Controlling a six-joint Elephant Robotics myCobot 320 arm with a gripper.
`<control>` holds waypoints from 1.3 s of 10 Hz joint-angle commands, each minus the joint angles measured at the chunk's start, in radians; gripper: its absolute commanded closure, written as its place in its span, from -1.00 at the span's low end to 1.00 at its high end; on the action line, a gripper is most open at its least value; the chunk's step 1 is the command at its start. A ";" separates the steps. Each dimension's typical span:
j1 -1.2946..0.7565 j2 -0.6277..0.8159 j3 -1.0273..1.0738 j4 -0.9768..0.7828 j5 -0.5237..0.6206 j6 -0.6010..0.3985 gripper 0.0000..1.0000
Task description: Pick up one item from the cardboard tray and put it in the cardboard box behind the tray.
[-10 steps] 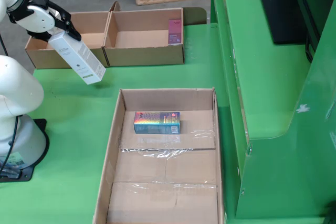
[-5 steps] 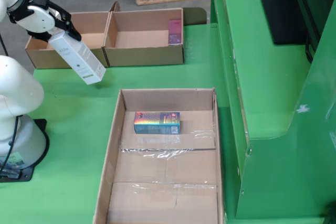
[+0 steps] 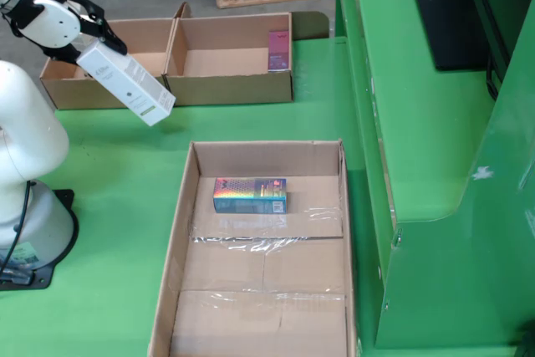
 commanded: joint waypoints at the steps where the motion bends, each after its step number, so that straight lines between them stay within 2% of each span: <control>1: 0.052 -0.423 1.252 -0.605 -0.079 -0.024 1.00; 3: 0.077 -0.404 1.252 -0.510 -0.131 -0.085 1.00; 13: 0.186 -0.476 1.252 -0.293 -0.257 -0.154 1.00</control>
